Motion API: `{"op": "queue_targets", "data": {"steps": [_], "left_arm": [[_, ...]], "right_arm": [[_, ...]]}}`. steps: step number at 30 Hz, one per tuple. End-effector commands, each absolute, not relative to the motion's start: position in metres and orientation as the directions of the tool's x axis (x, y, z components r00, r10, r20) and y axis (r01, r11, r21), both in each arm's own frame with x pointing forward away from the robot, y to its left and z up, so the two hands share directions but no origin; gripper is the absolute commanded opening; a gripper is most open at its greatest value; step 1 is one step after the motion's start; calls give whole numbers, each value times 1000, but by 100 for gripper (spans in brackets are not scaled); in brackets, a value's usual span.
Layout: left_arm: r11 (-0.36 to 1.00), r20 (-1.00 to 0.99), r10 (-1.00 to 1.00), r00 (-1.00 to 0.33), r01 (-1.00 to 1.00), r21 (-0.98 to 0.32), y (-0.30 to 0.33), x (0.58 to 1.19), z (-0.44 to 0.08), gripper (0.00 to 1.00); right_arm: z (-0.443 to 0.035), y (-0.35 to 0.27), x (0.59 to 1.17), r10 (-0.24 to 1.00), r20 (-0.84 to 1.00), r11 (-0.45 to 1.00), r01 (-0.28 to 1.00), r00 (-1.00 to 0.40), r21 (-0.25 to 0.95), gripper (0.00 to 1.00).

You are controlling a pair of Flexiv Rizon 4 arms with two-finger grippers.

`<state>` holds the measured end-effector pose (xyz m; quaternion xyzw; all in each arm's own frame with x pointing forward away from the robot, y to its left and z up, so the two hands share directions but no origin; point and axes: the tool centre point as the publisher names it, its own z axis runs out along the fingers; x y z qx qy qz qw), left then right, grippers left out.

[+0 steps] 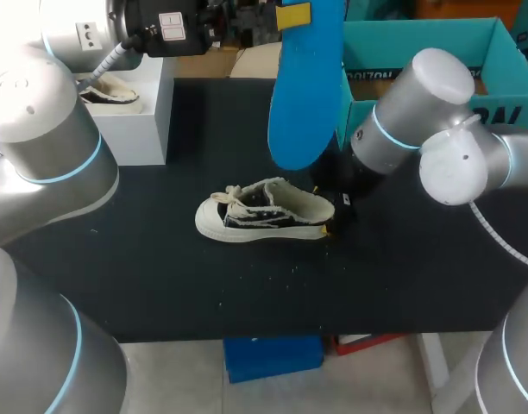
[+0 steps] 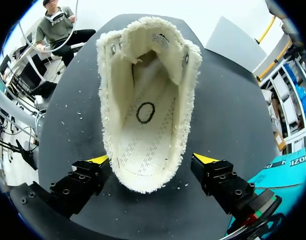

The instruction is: Take the shoe out of the shoebox, open the shoe tongue, remove and reinsert the insole, then place the shoe into the shoebox

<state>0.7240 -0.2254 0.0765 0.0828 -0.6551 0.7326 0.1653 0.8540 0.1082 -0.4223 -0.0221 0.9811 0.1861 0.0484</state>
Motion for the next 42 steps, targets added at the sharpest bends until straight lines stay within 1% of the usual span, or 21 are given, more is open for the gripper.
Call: {"op": "queue_targets", "data": {"steps": [1, 8, 20, 21, 22, 24, 25, 26, 31, 34, 36, 37, 40, 42], "left_arm": [[-86, 339, 132, -932, -351, -932, -227, 724, 76, 0], [-86, 339, 132, -932, -351, -932, -227, 724, 76, 0], [-86, 339, 132, -932, -351, -932, -227, 724, 76, 0], [-86, 339, 132, -932, -351, -932, -227, 724, 76, 0], [-86, 339, 132, -932, -351, -932, -227, 724, 76, 0], [-86, 339, 132, -932, -351, -932, -227, 724, 76, 0], [-86, 339, 132, -932, -351, -932, -227, 724, 76, 0], [-86, 339, 132, -932, -351, -932, -227, 724, 76, 0], [-86, 339, 132, -932, -351, -932, -227, 724, 76, 0], [-86, 339, 132, -932, -351, -932, -227, 724, 76, 0], [-86, 339, 132, -932, -351, -932, -227, 724, 76, 0], [-86, 339, 132, -932, -351, -932, -227, 724, 76, 0], [-86, 339, 132, -932, -351, -932, -227, 724, 76, 0], [-86, 339, 132, -932, -351, -932, -227, 724, 76, 0]], "right_arm": [[-413, 115, 853, -26, -100, 964, -51, -995, 261, 100], [-399, 119, 854, -67, -88, 981, -81, -994, 176, 100], [-387, 130, 860, -98, -97, 988, -108, -990, 107, 100], [-387, 132, 860, -99, -98, 988, -109, -990, 106, 95], [-386, 134, 861, -102, -98, 988, -112, -990, 103, 86], [-386, 137, 863, -111, -103, 990, -119, -989, 76, 89], [-386, 139, 864, -112, -104, 990, -120, -988, 74, 96], [-386, 141, 865, -113, -104, 990, -121, -988, 73, 100], [-384, 154, 868, -125, -104, 990, -132, -987, 59, 100], [-383, 161, 869, -129, -103, 989, -135, -986, 54, 97], [-384, 166, 870, -133, -100, 989, -139, -986, 51, 92], [-384, 168, 871, -137, -97, 989, -142, -986, 50, 91], [-385, 177, 873, -144, -92, 988, -149, -985, 49, 94], [-386, 184, 874, -150, -90, 987, -154, -985, 50, 93]]}}
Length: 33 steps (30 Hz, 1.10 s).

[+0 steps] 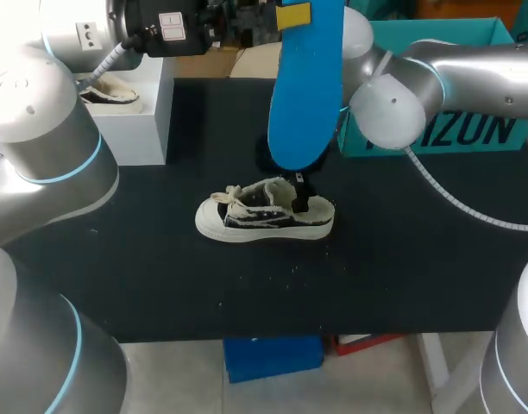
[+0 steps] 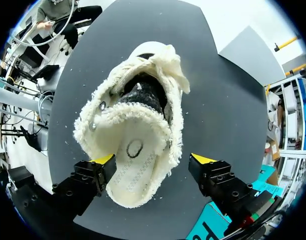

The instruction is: Take the shoe out of the shoebox, open the shoe tongue, remove and reinsert the insole, then place the shoe into the shoebox

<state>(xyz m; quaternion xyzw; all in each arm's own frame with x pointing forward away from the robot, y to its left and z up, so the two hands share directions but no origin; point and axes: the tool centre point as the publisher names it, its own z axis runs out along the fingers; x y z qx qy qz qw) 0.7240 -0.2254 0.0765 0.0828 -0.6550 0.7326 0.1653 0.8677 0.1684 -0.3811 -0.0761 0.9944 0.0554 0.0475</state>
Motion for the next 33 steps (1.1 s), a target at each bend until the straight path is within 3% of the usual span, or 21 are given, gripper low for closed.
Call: {"op": "queue_targets", "data": {"steps": [1, 10, 16, 18, 21, 33], "left_arm": [[-86, 339, 132, -932, -351, -932, -227, 724, 76, 0], [-86, 339, 132, -932, -351, -932, -227, 724, 76, 0], [-86, 339, 132, -932, -351, -932, -227, 724, 76, 0], [-86, 339, 132, -932, -351, -932, -227, 724, 76, 0], [-86, 339, 132, -932, -351, -932, -227, 724, 76, 0], [-86, 339, 132, -932, -351, -932, -227, 724, 76, 0]], "right_arm": [[-386, 187, 875, -152, -89, 986, -157, -984, 51, 92], [-394, 203, 880, -166, -69, 984, -170, -984, 53, 96], [-400, 198, 881, -153, -57, 986, -156, -987, 53, 89], [-401, 197, 882, -148, -55, 987, -151, -988, 56, 73], [-402, 197, 881, -133, -57, 989, -136, -990, 53, 0], [-402, 197, 881, -133, -57, 989, -136, -990, 53, 0]]}}
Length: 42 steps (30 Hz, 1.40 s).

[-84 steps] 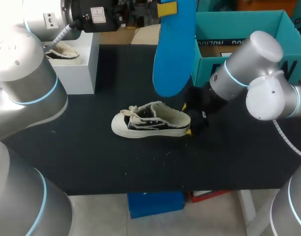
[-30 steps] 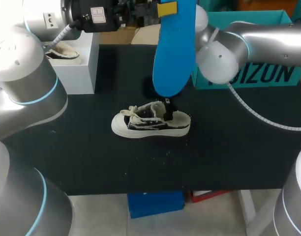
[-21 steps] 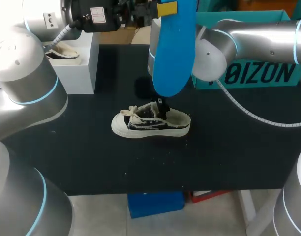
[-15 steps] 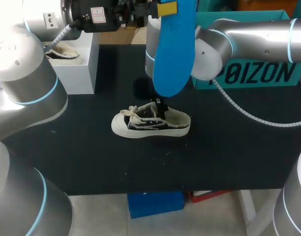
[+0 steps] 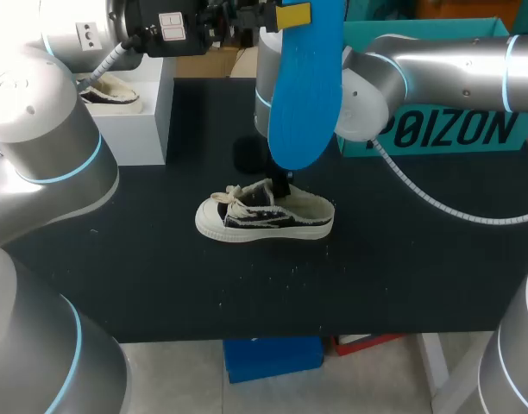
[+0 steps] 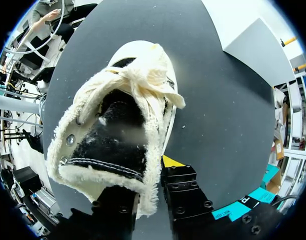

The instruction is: Take the shoe out of the shoebox, open the shoe tongue, remove and reinsert the insole, then place the shoe into the shoebox

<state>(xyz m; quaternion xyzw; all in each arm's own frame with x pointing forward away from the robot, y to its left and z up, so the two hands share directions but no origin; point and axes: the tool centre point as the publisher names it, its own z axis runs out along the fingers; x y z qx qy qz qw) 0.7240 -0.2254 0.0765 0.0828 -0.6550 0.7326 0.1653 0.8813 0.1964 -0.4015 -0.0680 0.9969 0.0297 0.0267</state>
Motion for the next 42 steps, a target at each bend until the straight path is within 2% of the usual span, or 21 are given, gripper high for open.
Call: {"op": "queue_targets", "data": {"steps": [1, 15, 21, 23, 25, 28, 32, 36, 42], "left_arm": [[-86, 339, 132, -932, -351, -932, -227, 724, 76, 0], [-86, 339, 132, -932, -351, -932, -227, 724, 76, 0], [-86, 339, 132, -932, -351, -932, -227, 724, 76, 0], [-86, 339, 132, -932, -351, -932, -227, 724, 76, 0], [-86, 339, 132, -932, -351, -932, -227, 724, 76, 0], [-86, 339, 132, -932, -351, -932, -227, 724, 76, 0], [-86, 339, 132, -932, -351, -932, -227, 724, 76, 0], [-86, 339, 132, -932, -351, -932, -227, 724, 76, 0], [-86, 339, 132, -932, -351, -932, -227, 724, 76, 0]], "right_arm": [[-402, 197, 881, -133, -57, 989, -136, -990, 53, 0], [-393, 193, 883, -119, -38, 991, -121, -992, 50, 0], [-344, 171, 903, 179, -96, 982, 173, -979, 74, 0], [-337, 160, 912, 306, -112, 952, 303, -946, 36, 0], [-333, 151, 921, 428, -150, 903, 430, -891, 21, 0], [-328, 147, 930, 623, -183, 779, 623, -760, 64, 0], [-327, 146, 930, 843, -199, 528, 841, -500, 122, 0], [-326, 146, 926, 957, -159, 269, 947, -242, 178, 0], [-325, 146, 919, 989, -145, -6, 979, 37, 206, 0]]}}
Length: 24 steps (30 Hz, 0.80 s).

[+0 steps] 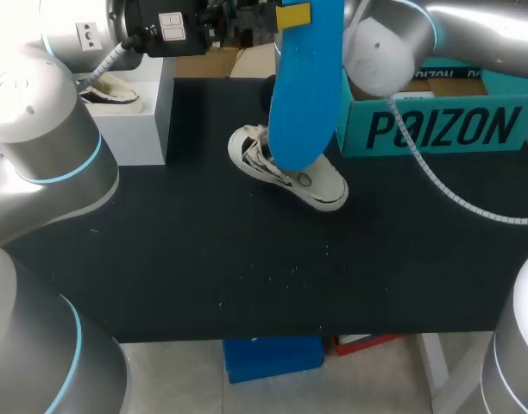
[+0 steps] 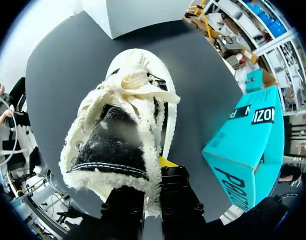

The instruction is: Take the shoe out of the shoebox, open the shoe tongue, remove and reinsert the insole, then place the shoe into the shoebox

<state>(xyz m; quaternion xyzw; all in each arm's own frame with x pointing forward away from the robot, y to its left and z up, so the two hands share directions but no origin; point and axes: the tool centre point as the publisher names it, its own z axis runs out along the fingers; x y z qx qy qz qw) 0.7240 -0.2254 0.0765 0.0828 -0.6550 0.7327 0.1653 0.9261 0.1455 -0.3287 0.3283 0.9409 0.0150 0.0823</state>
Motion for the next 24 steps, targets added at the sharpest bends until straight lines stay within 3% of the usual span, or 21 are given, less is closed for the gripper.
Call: {"op": "queue_targets", "data": {"steps": [1, 13, 24], "left_arm": [[-86, 339, 132, -932, -351, -932, -227, 724, 76, 0], [-86, 339, 132, -932, -351, -932, -227, 724, 76, 0], [-86, 339, 132, -932, -351, -932, -227, 724, 76, 0]], "right_arm": [[-325, 145, 918, 985, -154, -39, 977, 73, 211, 0], [-328, 151, 914, 939, -145, -287, 943, 311, 167, 0], [-352, 164, 911, 947, -174, -245, 957, 270, 153, 0]]}}
